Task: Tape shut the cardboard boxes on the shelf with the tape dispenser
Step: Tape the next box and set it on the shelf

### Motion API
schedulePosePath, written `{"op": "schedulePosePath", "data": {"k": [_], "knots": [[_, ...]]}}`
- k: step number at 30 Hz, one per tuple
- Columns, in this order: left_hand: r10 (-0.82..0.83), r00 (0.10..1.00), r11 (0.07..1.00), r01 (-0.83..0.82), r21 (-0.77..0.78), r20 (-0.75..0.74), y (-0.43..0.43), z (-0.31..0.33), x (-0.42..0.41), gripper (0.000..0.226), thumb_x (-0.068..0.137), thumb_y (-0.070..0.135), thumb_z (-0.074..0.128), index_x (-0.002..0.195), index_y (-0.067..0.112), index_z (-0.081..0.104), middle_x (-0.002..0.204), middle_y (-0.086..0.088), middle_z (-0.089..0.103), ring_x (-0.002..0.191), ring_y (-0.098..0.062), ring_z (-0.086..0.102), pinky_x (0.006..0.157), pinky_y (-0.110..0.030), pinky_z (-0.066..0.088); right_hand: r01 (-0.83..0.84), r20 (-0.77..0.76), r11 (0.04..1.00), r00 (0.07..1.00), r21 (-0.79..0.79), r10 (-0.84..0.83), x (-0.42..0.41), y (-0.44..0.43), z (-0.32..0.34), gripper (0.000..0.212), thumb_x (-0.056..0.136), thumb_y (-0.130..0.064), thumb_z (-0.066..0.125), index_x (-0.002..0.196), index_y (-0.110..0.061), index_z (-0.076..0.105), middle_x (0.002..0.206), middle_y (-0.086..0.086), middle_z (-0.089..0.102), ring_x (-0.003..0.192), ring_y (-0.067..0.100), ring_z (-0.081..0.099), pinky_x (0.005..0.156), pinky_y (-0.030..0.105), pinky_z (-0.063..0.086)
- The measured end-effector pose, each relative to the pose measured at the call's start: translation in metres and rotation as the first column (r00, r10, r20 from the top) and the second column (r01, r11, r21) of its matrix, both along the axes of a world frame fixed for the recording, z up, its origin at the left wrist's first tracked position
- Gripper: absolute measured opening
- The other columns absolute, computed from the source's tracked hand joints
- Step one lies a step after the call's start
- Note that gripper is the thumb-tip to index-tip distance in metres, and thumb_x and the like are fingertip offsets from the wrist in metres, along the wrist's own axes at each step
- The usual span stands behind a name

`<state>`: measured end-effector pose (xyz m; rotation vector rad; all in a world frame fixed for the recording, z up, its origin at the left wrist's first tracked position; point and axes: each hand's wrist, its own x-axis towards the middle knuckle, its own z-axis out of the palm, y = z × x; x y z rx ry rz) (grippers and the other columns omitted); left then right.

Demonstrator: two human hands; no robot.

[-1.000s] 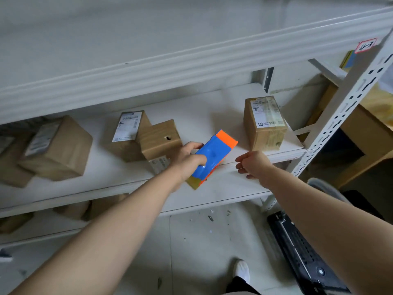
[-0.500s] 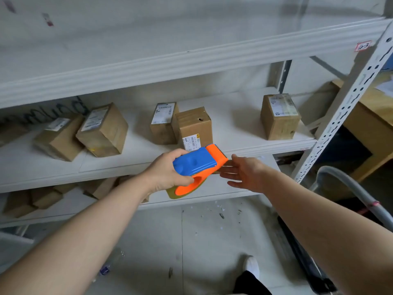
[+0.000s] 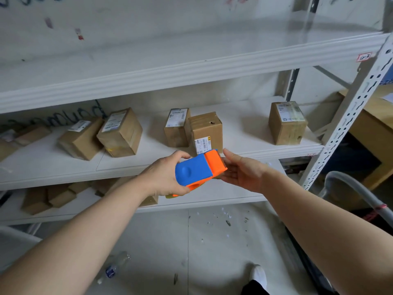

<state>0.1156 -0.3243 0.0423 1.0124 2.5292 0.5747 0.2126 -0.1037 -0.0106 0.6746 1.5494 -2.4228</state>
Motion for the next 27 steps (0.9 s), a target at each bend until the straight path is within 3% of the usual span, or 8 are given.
{"op": "schedulePosePath", "data": {"k": [2,5,8,10,14,18,22,27], "knots": [[-0.015,0.995,0.998,0.008,-0.069,-0.100,0.002,0.003,0.003,0.077,0.059,0.041,0.077,0.122,0.039,0.032,0.097,0.019,0.054,0.088,-0.011,0.059,0.075,-0.030,0.051,-0.028,-0.036,0.999,0.999,0.017,0.028,0.002,-0.002,0.004,0.046,0.070,-0.041,0.072,0.105,-0.012,0.067,0.093,0.004,0.072,0.089,0.017,0.069,0.085,0.025,0.052],[-0.046,0.996,0.998,0.043,-0.049,-0.078,0.003,0.014,0.009,0.075,0.050,0.058,0.066,0.116,0.039,0.035,0.094,0.021,0.054,0.083,-0.011,0.058,0.067,-0.029,0.048,-0.036,-0.077,0.998,0.996,-0.045,0.032,0.007,-0.002,0.005,0.043,0.055,-0.036,0.079,0.092,-0.013,0.074,0.087,0.004,0.074,0.081,0.014,0.072,0.077,0.021,0.056],[-0.066,0.998,0.998,0.066,0.015,-0.014,0.006,0.027,0.014,0.075,0.041,0.063,0.059,0.109,0.041,0.040,0.092,0.018,0.056,0.082,-0.007,0.056,0.065,-0.023,0.042,0.038,-0.095,0.987,0.994,-0.158,-0.053,0.011,-0.001,0.004,0.018,0.066,-0.030,0.073,0.076,-0.016,0.077,0.078,0.002,0.073,0.071,0.011,0.070,0.071,0.022,0.058],[-0.079,0.997,0.996,0.078,0.032,0.010,0.007,0.030,0.014,0.073,0.040,0.061,0.059,0.108,0.041,0.041,0.091,0.017,0.056,0.082,-0.008,0.055,0.065,-0.021,0.040,0.063,-0.089,0.982,0.993,-0.179,-0.080,0.012,0.000,0.005,0.016,0.081,-0.023,0.066,0.090,-0.011,0.074,0.080,0.004,0.072,0.072,0.013,0.070,0.067,0.022,0.059],[-0.111,0.990,0.991,0.103,-0.088,-0.083,0.011,0.027,0.007,0.065,0.052,0.050,0.065,0.110,0.042,0.038,0.091,0.018,0.054,0.080,-0.008,0.056,0.063,-0.025,0.041,0.103,-0.065,0.986,0.993,0.131,-0.095,0.008,-0.001,0.012,0.018,0.093,-0.009,0.057,0.106,-0.005,0.070,0.089,0.009,0.071,0.076,0.016,0.069,0.068,0.022,0.059],[-0.165,0.935,0.970,0.095,-0.224,-0.313,0.018,0.013,0.000,0.073,0.062,0.037,0.073,0.122,0.037,0.031,0.109,0.017,0.052,0.088,-0.017,0.057,0.069,-0.031,0.047,0.243,-0.102,0.808,0.969,0.537,-0.224,-0.002,0.000,0.016,0.011,0.089,-0.011,0.063,0.089,-0.013,0.075,0.072,0.006,0.068,0.062,0.015,0.062,0.065,0.025,0.059],[-0.189,0.899,0.972,0.112,-0.208,-0.395,0.022,0.014,-0.007,0.066,0.067,0.038,0.070,0.120,0.042,0.032,0.103,0.012,0.057,0.088,-0.020,0.059,0.067,-0.031,0.047,0.284,-0.149,0.755,0.958,0.591,-0.244,-0.006,0.004,0.019,0.013,0.089,-0.011,0.066,0.079,-0.013,0.073,0.053,-0.002,0.065,0.047,0.008,0.060,0.059,0.022,0.057],[-0.144,0.902,0.987,0.100,-0.127,-0.407,0.020,0.021,-0.026,0.062,0.067,0.054,0.069,0.120,0.051,0.038,0.102,0.020,0.060,0.091,-0.011,0.060,0.071,-0.030,0.051,0.385,-0.172,0.759,0.921,0.525,-0.348,-0.007,0.030,0.026,0.007,0.088,-0.008,0.066,0.086,-0.003,0.071,0.068,0.009,0.068,0.052,0.011,0.064,0.063,0.024,0.058]]}}
